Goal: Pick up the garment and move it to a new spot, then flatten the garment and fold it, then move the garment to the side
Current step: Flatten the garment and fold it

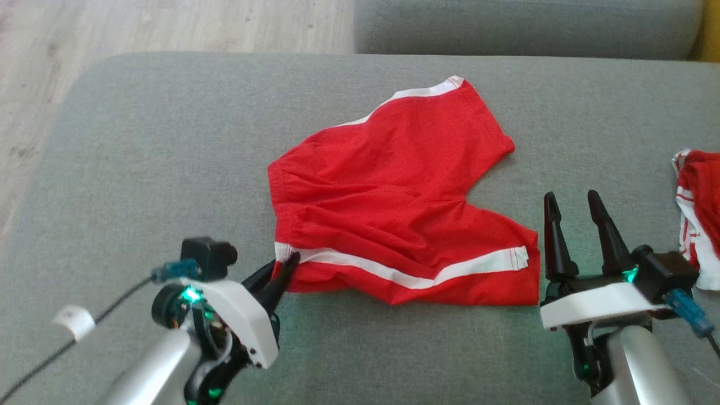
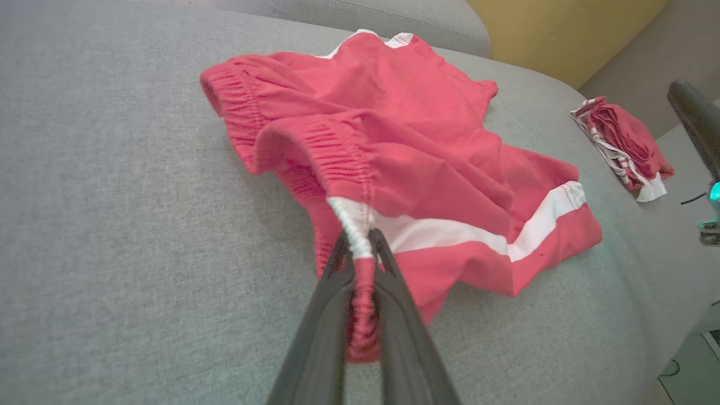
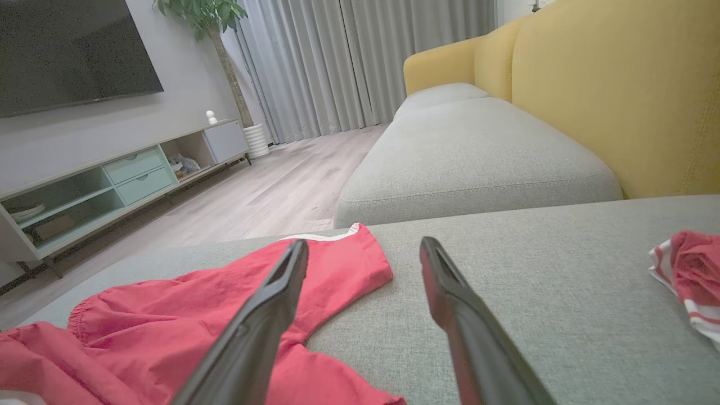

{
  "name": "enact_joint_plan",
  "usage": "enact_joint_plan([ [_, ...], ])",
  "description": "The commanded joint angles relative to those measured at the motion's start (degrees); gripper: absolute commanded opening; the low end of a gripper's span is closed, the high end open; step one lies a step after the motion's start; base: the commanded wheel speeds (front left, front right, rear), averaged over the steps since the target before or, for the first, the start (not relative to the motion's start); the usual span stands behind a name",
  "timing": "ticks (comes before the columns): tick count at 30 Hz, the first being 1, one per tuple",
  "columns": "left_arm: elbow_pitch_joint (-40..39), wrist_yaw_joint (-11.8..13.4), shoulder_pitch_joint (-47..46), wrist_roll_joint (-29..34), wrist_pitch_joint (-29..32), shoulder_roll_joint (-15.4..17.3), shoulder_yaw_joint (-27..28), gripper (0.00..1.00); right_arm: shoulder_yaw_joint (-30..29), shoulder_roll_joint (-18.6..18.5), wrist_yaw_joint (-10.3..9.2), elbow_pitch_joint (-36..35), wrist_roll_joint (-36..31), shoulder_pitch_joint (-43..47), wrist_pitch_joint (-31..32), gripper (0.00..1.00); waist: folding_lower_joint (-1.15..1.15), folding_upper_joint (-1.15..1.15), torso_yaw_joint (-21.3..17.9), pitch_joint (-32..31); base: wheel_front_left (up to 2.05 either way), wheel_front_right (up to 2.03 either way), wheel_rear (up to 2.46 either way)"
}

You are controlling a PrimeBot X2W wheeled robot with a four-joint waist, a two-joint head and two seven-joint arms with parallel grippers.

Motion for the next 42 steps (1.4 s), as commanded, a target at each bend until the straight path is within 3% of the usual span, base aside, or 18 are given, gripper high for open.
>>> enact_joint_plan([
  [1, -1.0, 0.3, -1.9, 0.8, -1.5, 0.7, 2.3, 1.0, 1.1, -0.1, -0.04, -1.4, -0.6, -0.1, -0.6, 1.0, 0.01, 0.0, 0.2, -0.3, 0.0, 0.0, 0.0],
  [11, 1.0, 3.1, -1.0, 6.1, -17.4, -0.6, 5.3, 1.0, 1.8, -0.1, -0.04, -1.9, -1.4, 1.2, -0.6, 1.0, 0.01, 0.0, -0.1, -2.4, 0.0, 0.0, 0.0],
  [19, 1.6, 9.9, 4.2, 10.1, -27.2, -1.8, 7.4, 1.0, 5.0, -0.1, -0.04, 3.8, -0.6, 2.7, 0.0, 1.0, 0.01, 0.0, -1.2, -1.8, 0.0, 0.0, 0.0],
  [28, 3.5, 9.6, 3.5, 10.9, -29.0, -4.3, 6.8, 1.0, 6.3, -0.1, -0.04, 8.5, 0.0, 0.1, 3.8, 1.0, 0.01, 0.0, -0.9, 0.1, 0.0, 0.0, 0.0],
  [42, 5.6, 8.7, 1.7, 11.3, -29.9, -5.2, 7.6, 1.0, 10.1, -2.0, -0.04, 11.0, 4.0, -3.3, 7.2, 1.0, 0.01, 0.0, -0.5, 1.5, 0.0, 0.0, 0.0],
])
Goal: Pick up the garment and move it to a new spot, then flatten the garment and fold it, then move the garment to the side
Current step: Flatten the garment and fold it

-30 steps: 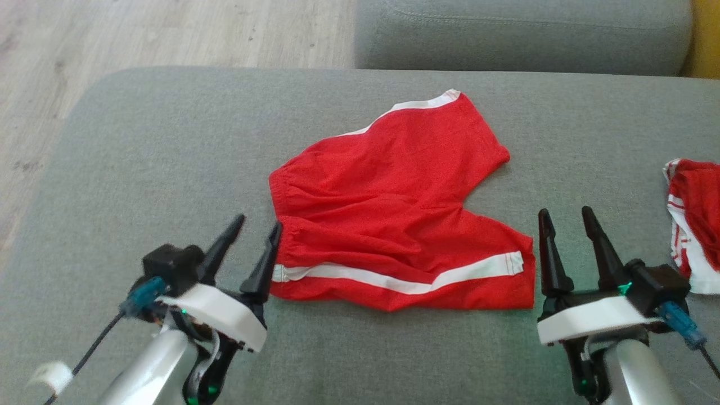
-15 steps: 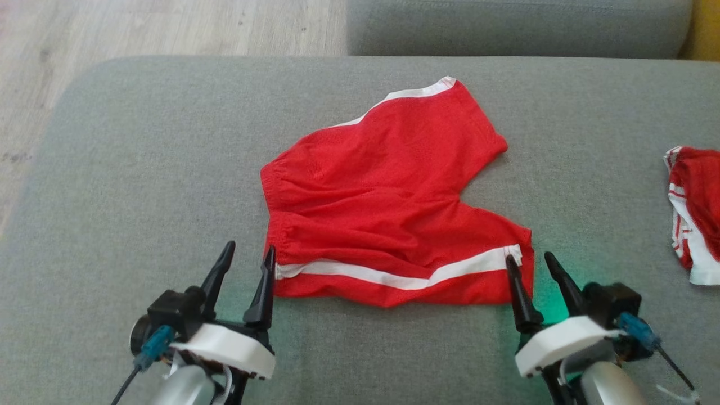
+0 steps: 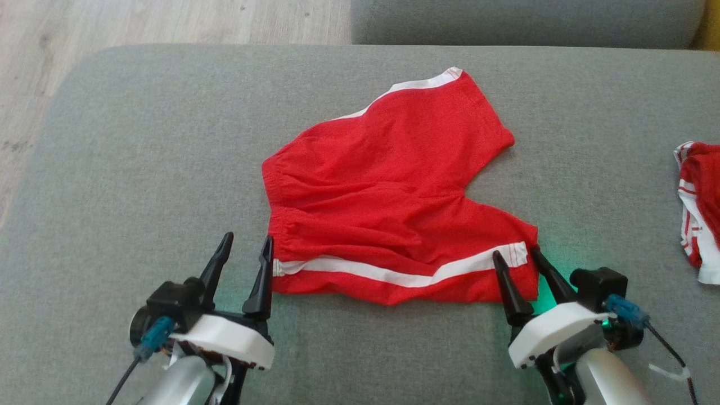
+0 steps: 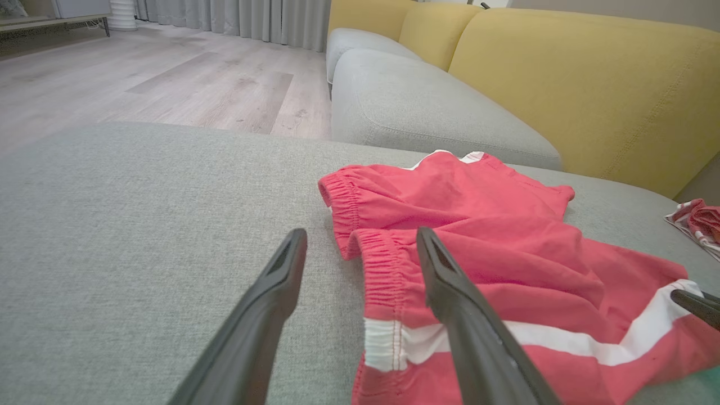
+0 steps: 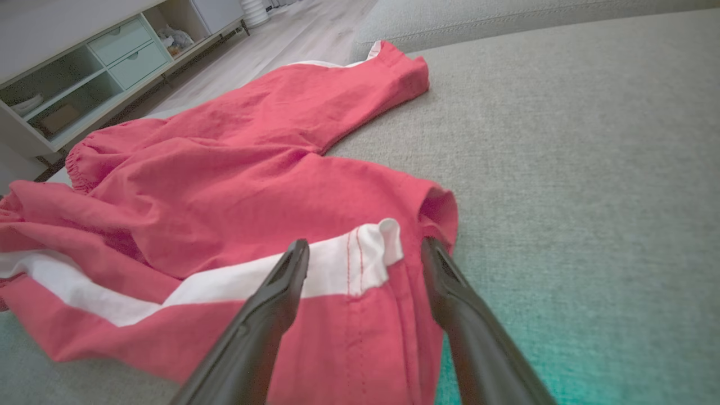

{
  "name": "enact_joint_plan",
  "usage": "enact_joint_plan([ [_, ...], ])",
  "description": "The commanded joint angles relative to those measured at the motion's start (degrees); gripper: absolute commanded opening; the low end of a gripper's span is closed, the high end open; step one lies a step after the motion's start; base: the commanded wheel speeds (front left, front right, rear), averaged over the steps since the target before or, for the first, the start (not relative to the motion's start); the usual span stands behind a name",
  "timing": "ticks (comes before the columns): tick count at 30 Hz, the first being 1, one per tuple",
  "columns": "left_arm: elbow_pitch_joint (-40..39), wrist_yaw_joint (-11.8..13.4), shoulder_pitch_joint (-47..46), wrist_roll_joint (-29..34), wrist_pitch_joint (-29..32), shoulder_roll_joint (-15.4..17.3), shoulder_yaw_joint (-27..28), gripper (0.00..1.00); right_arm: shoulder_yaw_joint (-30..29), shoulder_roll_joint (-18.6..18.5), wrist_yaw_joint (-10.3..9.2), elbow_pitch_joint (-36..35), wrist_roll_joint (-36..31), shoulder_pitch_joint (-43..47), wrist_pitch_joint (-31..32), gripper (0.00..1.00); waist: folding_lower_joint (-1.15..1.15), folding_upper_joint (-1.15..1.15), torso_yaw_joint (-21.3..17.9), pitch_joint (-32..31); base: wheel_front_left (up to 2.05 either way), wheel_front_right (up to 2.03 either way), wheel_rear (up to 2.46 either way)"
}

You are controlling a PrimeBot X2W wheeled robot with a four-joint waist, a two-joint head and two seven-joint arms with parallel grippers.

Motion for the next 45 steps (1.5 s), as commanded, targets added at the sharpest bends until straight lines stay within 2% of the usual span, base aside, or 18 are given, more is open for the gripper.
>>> enact_joint_plan([
  [1, -1.2, -0.3, -3.1, 0.4, -0.8, 0.7, 2.4, 1.0, 1.5, -0.5, -0.04, -1.2, 0.1, -2.7, 0.0, 1.0, -0.01, 0.0, 0.1, 0.1, 0.0, 0.0, 0.0],
  [8, -0.4, -0.5, -3.5, 0.4, -0.9, 0.6, 2.3, 1.0, 2.7, -0.9, -0.04, -0.2, 0.2, -3.7, 0.3, 1.0, -0.01, 0.0, 0.1, 0.2, 0.0, 0.0, 0.0],
  [9, -0.3, -0.5, -3.5, 0.4, -0.9, 0.6, 2.3, 1.0, 3.0, -1.0, -0.04, -0.1, 0.3, -3.8, 0.3, 0.69, -0.01, 0.0, 0.1, 0.2, 0.0, 0.0, 0.0],
  [10, -0.2, -0.5, -3.6, 0.4, -0.9, 0.6, 2.3, 1.0, 3.2, -1.0, -0.04, 0.0, 0.3, -3.9, 0.2, 0.11, -0.01, 0.0, 0.1, 0.2, 0.0, 0.0, 0.0],
  [11, -0.1, -0.4, -3.6, 0.4, -0.9, 0.7, 2.3, 1.0, 3.4, -1.2, -0.04, -0.1, 0.2, -4.0, 0.0, 0.0, -0.01, 0.0, 0.1, 0.2, 0.0, 0.0, 0.0],
  [20, 0.6, -0.7, -3.5, 0.0, 0.3, 1.6, 1.9, 1.0, 1.8, -2.6, -0.04, -3.1, 0.0, -2.5, -3.3, 0.0, -0.01, 0.0, -0.7, -0.6, 0.0, 0.0, 0.0],
  [26, 0.6, -1.9, -3.4, -0.8, 2.7, 2.7, 1.2, 1.0, 0.4, -3.5, -0.04, -6.6, 0.3, -0.2, -4.5, 0.0, -0.01, 0.0, -1.3, -0.8, 0.0, 0.0, 0.0],
  [37, -1.9, -6.9, -2.4, -5.7, 12.8, 5.1, -1.3, 1.0, -0.4, -3.4, -0.04, -8.5, 0.1, 1.8, -4.2, 0.0, -0.01, 0.0, -2.5, -0.3, 0.0, 0.0, 0.0],
  [45, -4.0, -8.1, -3.0, -7.2, 18.5, 7.3, -2.9, 1.0, 0.0, -3.0, -0.04, -7.7, -0.2, 1.4, -4.2, 0.0, -0.01, 0.0, -2.9, 0.2, 0.0, 0.0, 0.0],
])
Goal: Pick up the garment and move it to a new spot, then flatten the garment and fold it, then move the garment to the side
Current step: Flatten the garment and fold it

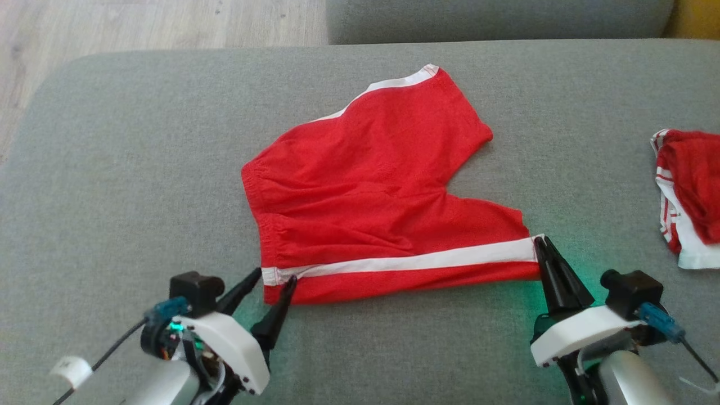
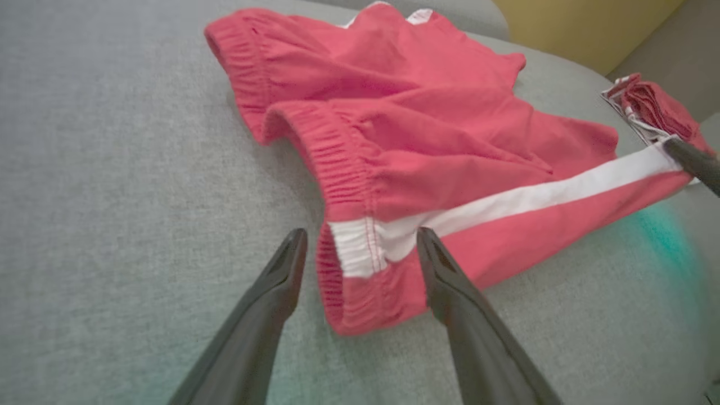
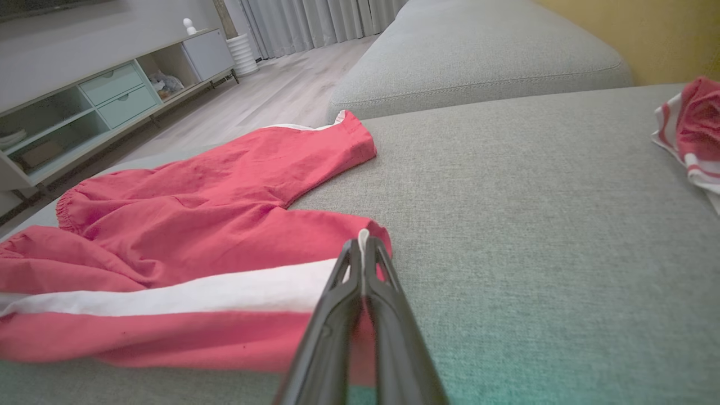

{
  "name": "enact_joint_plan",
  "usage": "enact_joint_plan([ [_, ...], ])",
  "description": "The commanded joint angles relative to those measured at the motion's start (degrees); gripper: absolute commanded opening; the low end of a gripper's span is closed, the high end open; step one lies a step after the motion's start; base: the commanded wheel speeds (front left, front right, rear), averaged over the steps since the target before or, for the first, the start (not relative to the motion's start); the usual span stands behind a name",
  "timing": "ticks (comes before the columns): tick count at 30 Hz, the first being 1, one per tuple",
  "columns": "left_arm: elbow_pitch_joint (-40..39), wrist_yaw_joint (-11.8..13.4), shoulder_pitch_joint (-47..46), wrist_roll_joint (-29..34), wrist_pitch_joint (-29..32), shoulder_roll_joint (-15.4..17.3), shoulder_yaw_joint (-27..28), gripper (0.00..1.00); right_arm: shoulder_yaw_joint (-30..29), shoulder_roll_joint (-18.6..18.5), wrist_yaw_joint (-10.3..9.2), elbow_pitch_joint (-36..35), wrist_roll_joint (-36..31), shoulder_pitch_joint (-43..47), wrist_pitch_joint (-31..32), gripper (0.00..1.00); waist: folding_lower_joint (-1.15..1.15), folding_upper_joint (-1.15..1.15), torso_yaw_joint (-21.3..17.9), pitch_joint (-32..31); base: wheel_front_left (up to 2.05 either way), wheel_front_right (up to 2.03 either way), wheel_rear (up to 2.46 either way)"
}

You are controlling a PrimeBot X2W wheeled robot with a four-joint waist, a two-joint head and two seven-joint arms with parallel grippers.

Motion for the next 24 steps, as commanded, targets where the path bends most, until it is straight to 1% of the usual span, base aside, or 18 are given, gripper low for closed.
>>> enact_joint_plan([
  [1, -1.8, -0.5, -2.4, -0.5, 0.8, 1.8, 1.5, 1.0, 1.1, 0.0, -0.04, -1.3, -0.3, -1.4, -0.1, 0.0, 0.0, 0.0, -0.1, 0.1, 0.0, 0.0, 0.0],
  [5, -2.5, -0.7, -2.7, -1.5, 2.5, 2.1, 1.2, 1.0, 1.2, -0.1, -0.04, -1.1, -0.4, -1.8, -0.1, 0.0, 0.0, 0.0, -0.5, 0.4, 0.0, 0.0, 0.0],
  [12, -2.7, -0.9, -3.4, -2.0, 2.1, 2.0, 1.3, 1.0, 1.5, -0.1, -0.04, -0.8, -0.5, -2.0, -0.2, 0.0, 0.0, 0.0, -0.9, 0.8, 0.0, 0.0, 0.0],
  [13, -2.7, -0.9, -3.5, -2.0, 2.0, 1.9, 1.3, 0.74, 1.5, -0.1, -0.04, -0.8, -0.6, -2.1, -0.1, 0.0, 0.0, 0.0, -0.9, 0.8, 0.0, 0.0, 0.0],
  [14, -2.8, -1.0, -3.7, -2.0, 1.8, 1.9, 1.3, 0.33, 1.6, -0.1, -0.04, -0.8, -0.6, -2.1, -0.1, 0.0, 0.0, 0.0, -0.9, 0.9, 0.0, 0.0, 0.0],
  [15, -3.0, -1.0, -3.9, -1.6, 1.6, 2.0, 1.1, 0.0, 1.6, -0.1, -0.04, -0.7, -0.7, -2.2, -0.1, 0.0, 0.0, 0.0, -1.0, 0.9, 0.0, 0.0, 0.0],
  [20, -3.7, -0.8, -5.3, 0.9, -1.2, 2.6, 1.1, 0.0, 2.1, -0.4, -0.04, -1.0, -1.1, -2.5, -0.5, 0.0, 0.0, 0.0, -1.1, 0.9, 0.0, 0.0, 0.0],
  [24, -5.1, -0.8, -6.2, 1.8, -2.5, 2.8, 1.3, 0.0, 2.5, -1.0, -0.04, -2.1, -1.3, -3.0, -1.5, 0.0, 0.0, 0.0, -1.4, 0.3, 0.0, 0.0, 0.0],
])
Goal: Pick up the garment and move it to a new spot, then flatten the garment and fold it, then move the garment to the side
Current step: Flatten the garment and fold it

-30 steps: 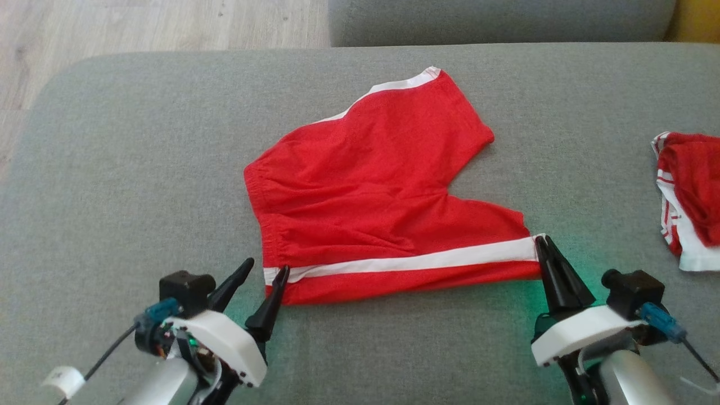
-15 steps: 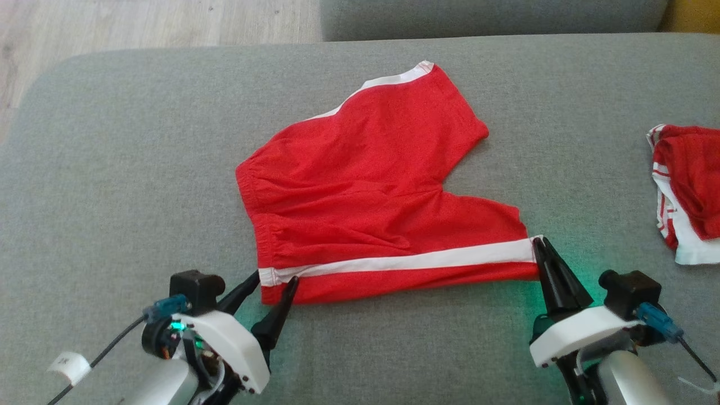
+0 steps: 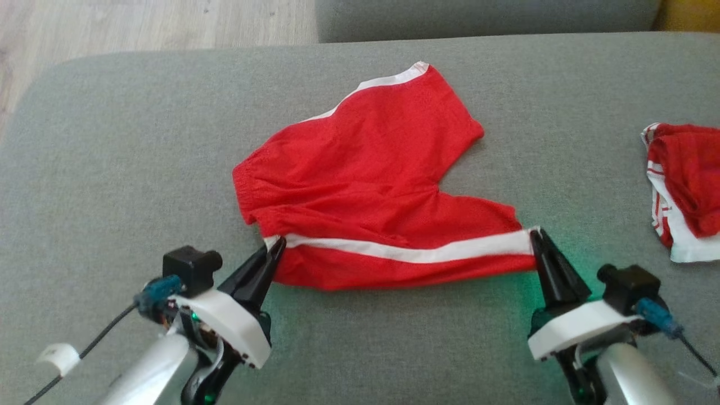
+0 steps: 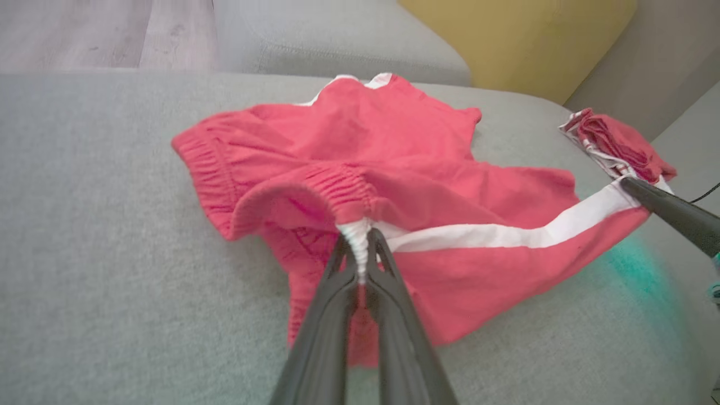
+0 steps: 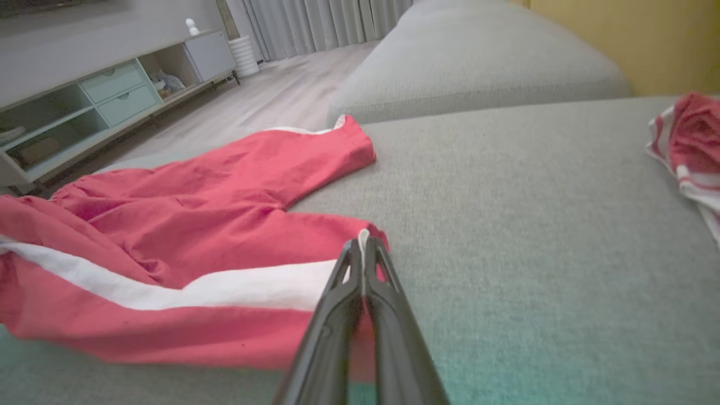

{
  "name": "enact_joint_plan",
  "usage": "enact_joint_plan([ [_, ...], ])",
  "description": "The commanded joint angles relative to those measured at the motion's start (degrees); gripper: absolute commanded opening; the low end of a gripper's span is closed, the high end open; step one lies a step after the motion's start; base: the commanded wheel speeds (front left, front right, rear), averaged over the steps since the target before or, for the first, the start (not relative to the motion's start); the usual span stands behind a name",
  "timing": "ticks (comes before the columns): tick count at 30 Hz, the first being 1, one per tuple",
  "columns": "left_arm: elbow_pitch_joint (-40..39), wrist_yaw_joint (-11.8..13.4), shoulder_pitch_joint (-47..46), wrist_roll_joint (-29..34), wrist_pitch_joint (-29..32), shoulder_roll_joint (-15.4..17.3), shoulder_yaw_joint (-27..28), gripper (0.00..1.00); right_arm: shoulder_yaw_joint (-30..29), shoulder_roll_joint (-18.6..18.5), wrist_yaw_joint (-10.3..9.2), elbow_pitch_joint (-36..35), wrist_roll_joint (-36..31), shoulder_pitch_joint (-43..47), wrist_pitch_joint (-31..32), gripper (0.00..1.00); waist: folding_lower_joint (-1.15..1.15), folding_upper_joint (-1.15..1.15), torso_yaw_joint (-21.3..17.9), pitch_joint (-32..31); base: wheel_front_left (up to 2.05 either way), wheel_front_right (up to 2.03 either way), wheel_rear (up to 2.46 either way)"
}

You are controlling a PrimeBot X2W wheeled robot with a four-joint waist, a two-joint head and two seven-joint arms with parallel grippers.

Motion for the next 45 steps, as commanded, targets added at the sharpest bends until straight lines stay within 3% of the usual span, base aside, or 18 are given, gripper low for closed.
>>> enact_joint_plan([
  [1, -2.2, 0.1, -3.2, 0.9, -0.7, 1.9, 2.3, 0.0, 1.3, -0.9, -0.04, -2.4, -0.3, -2.5, -0.9, 0.0, 0.0, 0.0, -0.1, -0.4, 0.0, 0.0, 0.0],
  [11, -7.9, 0.9, -13.3, 4.4, -0.4, 3.2, 4.3, 0.0, 1.8, -7.7, -0.04, -12.1, -0.1, -10.2, -2.0, 0.0, 0.0, 0.0, -1.0, -4.3, 0.0, 0.0, 0.0],
  [15, -7.4, 1.4, -19.7, 5.4, 0.4, 2.3, 5.4, 0.0, 2.0, -11.3, -0.04, -14.7, -0.6, -16.0, -1.3, 0.0, 0.0, 0.0, -1.6, -5.9, 0.0, 0.0, 0.0],
  [20, -6.0, 1.8, -25.7, 6.7, 0.3, 1.2, 6.2, 0.0, 0.1, -13.1, -0.04, -18.0, -0.7, -21.4, -0.4, 0.0, 0.0, 0.0, -2.5, -8.0, 0.0, 0.0, 0.0],
  [25, -7.3, 2.3, -25.7, 5.4, 0.3, 0.6, 6.8, 0.0, -1.9, -13.5, -0.04, -22.2, -0.7, -19.8, 1.9, 0.0, 0.0, 0.0, -3.3, -9.7, 0.0, 0.0, 0.0],
  [29, -13.8, 3.3, -23.0, 3.6, 1.9, 1.3, 7.2, 0.0, -3.4, -13.7, -0.04, -27.3, -1.7, -15.4, 4.1, 0.0, 0.0, 0.0, -4.0, -9.6, 0.0, 0.0, 0.0],
  [33, -22.9, 5.8, -20.2, -0.6, 5.8, 2.6, 9.3, 0.0, -6.8, -13.7, -0.04, -33.7, -2.3, -12.4, 7.1, 0.0, 0.0, 0.0, -4.9, -7.3, 0.0, 0.0, 0.0],
  [37, -25.1, 6.8, -22.1, -1.2, 8.2, 3.9, 10.6, 0.0, -6.2, -14.8, -0.04, -35.8, -3.0, -14.9, 10.4, 0.0, 0.0, 0.0, -6.1, -2.4, 0.0, 0.0, 0.0],
  [45, -13.6, 2.9, -35.8, 1.4, 8.8, 4.7, 11.6, 0.0, -0.2, -15.8, -0.04, -26.6, -2.4, -33.8, 14.0, 0.0, 0.0, 0.0, -8.8, 7.7, 0.0, 0.0, 0.0],
])
